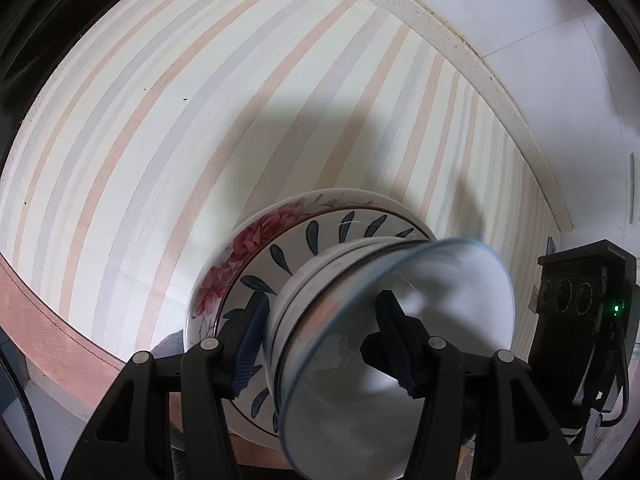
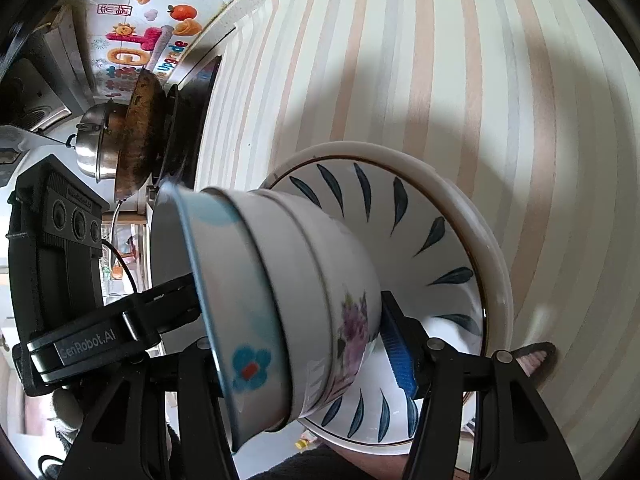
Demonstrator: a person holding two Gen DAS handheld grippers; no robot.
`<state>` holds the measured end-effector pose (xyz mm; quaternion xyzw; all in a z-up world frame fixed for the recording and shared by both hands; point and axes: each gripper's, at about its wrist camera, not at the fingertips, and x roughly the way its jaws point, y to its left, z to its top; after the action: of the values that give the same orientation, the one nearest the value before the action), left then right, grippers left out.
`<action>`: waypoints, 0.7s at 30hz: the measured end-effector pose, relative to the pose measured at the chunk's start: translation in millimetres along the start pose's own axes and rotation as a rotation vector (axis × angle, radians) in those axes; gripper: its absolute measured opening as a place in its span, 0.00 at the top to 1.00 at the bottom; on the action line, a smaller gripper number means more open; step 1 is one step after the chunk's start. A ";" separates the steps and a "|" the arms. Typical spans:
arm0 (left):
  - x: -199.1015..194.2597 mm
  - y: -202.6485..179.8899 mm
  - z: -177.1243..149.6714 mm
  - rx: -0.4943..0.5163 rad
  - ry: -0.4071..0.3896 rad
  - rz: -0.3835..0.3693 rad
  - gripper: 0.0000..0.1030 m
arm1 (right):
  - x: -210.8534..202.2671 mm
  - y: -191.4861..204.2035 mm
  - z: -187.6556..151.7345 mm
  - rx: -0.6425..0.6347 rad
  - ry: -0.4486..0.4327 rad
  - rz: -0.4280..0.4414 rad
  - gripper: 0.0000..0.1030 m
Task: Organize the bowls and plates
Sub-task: 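Lift the bowl stack with both grippers and carry it over the plates, then lower the bowl stack onto the plate stack and open both grippers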
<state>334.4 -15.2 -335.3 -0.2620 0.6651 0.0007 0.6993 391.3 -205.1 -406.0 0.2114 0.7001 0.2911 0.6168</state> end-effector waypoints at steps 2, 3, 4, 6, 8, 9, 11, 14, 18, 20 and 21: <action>-0.6 -1.8 0.2 0.010 -0.003 0.005 0.50 | 2.3 1.7 0.3 0.005 0.005 -0.006 0.42; -0.7 -2.5 0.2 0.014 -0.005 0.007 0.50 | 2.5 1.4 0.3 0.008 0.006 -0.008 0.42; -0.7 -4.1 -0.1 0.016 -0.006 0.010 0.50 | 3.3 1.5 0.7 0.009 0.007 -0.010 0.42; -2.2 -6.0 -1.1 0.026 -0.014 0.021 0.50 | 3.4 2.8 0.1 0.007 0.007 -0.024 0.42; -3.5 -6.7 -2.5 0.033 -0.021 0.030 0.50 | 3.1 7.3 -0.3 -0.002 -0.001 -0.042 0.42; -4.5 -7.0 -3.3 0.036 -0.026 0.038 0.50 | 0.9 9.2 -0.9 -0.010 -0.008 -0.056 0.42; -9.3 -8.5 -5.8 0.049 -0.047 0.063 0.50 | -3.4 14.0 -2.2 -0.023 -0.021 -0.071 0.42; -19.1 -13.3 -11.4 0.089 -0.078 0.112 0.50 | -15.1 17.0 -7.2 -0.027 -0.049 -0.077 0.42; -36.1 -18.4 -24.7 0.148 -0.131 0.164 0.50 | -35.2 23.8 -16.7 -0.041 -0.105 -0.119 0.41; -47.2 -17.1 -34.4 0.171 -0.156 0.191 0.50 | -48.0 30.5 -26.4 -0.054 -0.142 -0.162 0.39; -52.4 -17.4 -38.5 0.183 -0.166 0.192 0.47 | -54.7 34.0 -31.7 -0.059 -0.162 -0.177 0.34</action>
<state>298.7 -26.2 -279.4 -0.1314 0.6243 0.0284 0.7695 366.1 -220.3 -340.5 0.1535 0.6552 0.2380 0.7003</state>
